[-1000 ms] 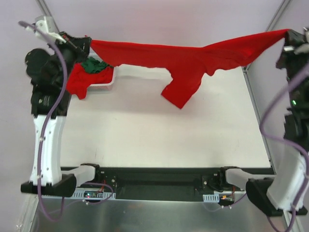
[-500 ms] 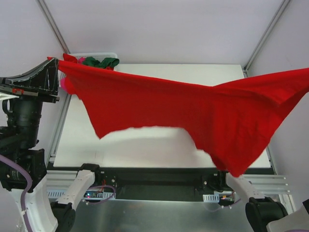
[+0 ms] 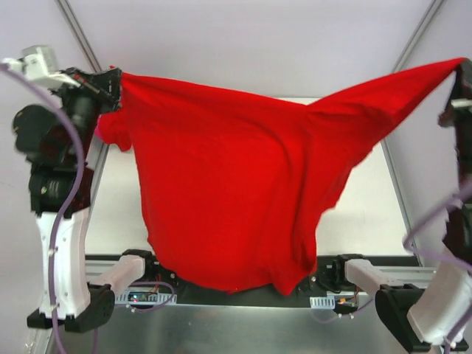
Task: Fold and stack the t-shirts
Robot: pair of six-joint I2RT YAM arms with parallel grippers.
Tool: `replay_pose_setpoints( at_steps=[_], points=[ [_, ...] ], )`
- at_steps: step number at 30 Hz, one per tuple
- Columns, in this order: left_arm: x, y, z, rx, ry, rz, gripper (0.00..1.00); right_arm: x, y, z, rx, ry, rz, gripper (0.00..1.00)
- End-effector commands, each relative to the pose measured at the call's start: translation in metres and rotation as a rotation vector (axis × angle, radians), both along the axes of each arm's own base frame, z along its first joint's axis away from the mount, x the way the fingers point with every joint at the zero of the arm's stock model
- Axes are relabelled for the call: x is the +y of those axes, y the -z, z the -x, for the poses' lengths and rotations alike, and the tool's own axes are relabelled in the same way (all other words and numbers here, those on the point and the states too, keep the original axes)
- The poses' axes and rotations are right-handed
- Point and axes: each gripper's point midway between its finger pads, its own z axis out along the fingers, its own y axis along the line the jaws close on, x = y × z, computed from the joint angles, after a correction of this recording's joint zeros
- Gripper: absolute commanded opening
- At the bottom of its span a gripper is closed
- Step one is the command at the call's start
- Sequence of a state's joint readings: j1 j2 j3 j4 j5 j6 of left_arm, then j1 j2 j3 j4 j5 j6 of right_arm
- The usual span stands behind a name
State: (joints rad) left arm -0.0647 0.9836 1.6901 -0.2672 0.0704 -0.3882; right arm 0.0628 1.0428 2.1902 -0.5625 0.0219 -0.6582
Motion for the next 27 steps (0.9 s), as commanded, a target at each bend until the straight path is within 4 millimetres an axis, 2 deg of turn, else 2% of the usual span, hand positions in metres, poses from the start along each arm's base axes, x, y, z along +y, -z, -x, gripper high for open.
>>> replay_pose_setpoints(
  at_steps=[1,2,3,4,5,6,7,8,9,10,12,13,14,15,16,17,18,19,20,21,22,23,24,25,26,27],
  points=[
    [0.008,0.049,-0.064,0.14,-0.064,0.0,0.0,-0.009,0.038,-0.086,0.139,0.076,0.01,0.01],
    [0.007,0.071,-0.078,0.189,-0.065,0.0,0.0,-0.007,0.047,-0.1,0.161,0.072,0.009,0.01],
    [0.007,0.084,-0.087,0.218,-0.068,0.006,0.0,-0.005,0.071,-0.125,0.226,0.07,0.011,0.01],
    [0.006,0.098,-0.103,0.243,-0.067,0.01,0.0,-0.005,0.084,-0.138,0.257,0.072,0.005,0.01],
    [0.006,0.127,-0.115,0.301,-0.069,0.008,0.0,-0.004,0.092,-0.148,0.268,0.065,-0.014,0.01],
    [0.004,0.142,-0.123,0.325,-0.067,0.014,0.0,-0.002,0.104,-0.158,0.294,0.057,-0.019,0.01],
    [0.004,0.163,-0.135,0.362,-0.067,0.016,0.0,0.001,0.143,-0.181,0.382,0.049,-0.017,0.01],
    [0.003,0.188,-0.146,0.385,-0.067,0.018,0.0,0.004,0.154,-0.192,0.395,0.036,-0.022,0.01],
    [0.002,0.202,-0.153,0.402,-0.067,0.018,0.0,0.005,0.174,-0.204,0.433,0.036,-0.021,0.01],
    [0.001,0.227,-0.166,0.442,-0.068,0.016,0.0,0.006,0.213,-0.227,0.517,0.037,-0.014,0.01],
    [0.004,0.257,-0.184,0.467,-0.091,0.023,0.0,0.007,0.246,-0.252,0.572,0.042,-0.005,0.01],
    [0.004,0.285,-0.2,0.521,-0.096,0.016,0.0,0.008,0.264,-0.263,0.609,0.042,0.002,0.01],
    [0.004,0.295,-0.209,0.537,-0.099,0.013,0.0,0.01,0.29,-0.287,0.655,0.038,0.012,0.01],
    [0.004,0.303,-0.219,0.544,-0.103,0.012,0.0,0.01,0.302,-0.299,0.67,0.04,0.016,0.01],
    [0.003,0.331,-0.234,0.6,-0.104,0.003,0.0,0.011,0.312,-0.31,0.684,0.039,0.018,0.01],
    [0.003,0.331,-0.244,0.591,-0.109,-0.002,0.0,0.012,0.335,-0.334,0.72,0.04,0.019,0.01],
    [0.004,0.335,-0.253,0.586,-0.113,-0.005,0.0,0.013,0.34,-0.345,0.724,0.043,0.017,0.01],
    [0.003,0.355,-0.265,0.62,-0.112,-0.017,0.0,0.014,0.351,-0.359,0.739,0.041,0.011,0.01],
    [0.004,0.348,-0.276,0.594,-0.117,-0.037,0.0,0.016,0.362,-0.38,0.745,0.038,0.005,0.01],
    [0.005,0.363,-0.285,0.618,-0.124,-0.047,0.0,0.017,0.372,-0.391,0.761,0.036,0.0,0.01],
    [0.006,0.354,-0.295,0.595,-0.129,-0.051,0.0,0.019,0.377,-0.399,0.764,0.027,-0.012,0.01],
    [0.007,0.355,-0.301,0.593,-0.132,-0.067,0.0,0.02,0.387,-0.412,0.769,0.026,-0.021,0.01],
    [0.006,0.37,-0.308,0.617,-0.126,-0.073,0.0,0.021,0.39,-0.417,0.763,0.028,-0.034,0.01],
    [0.004,0.363,-0.316,0.599,-0.116,-0.07,0.0,0.021,0.391,-0.423,0.751,0.026,-0.047,0.01],
    [0.003,0.365,-0.32,0.601,-0.11,-0.07,0.0,0.021,0.396,-0.428,0.757,0.028,-0.049,0.01],
    [0.0,0.376,-0.324,0.621,-0.094,-0.067,0.0,0.022,0.402,-0.434,0.765,0.031,-0.049,0.01]
  ],
)
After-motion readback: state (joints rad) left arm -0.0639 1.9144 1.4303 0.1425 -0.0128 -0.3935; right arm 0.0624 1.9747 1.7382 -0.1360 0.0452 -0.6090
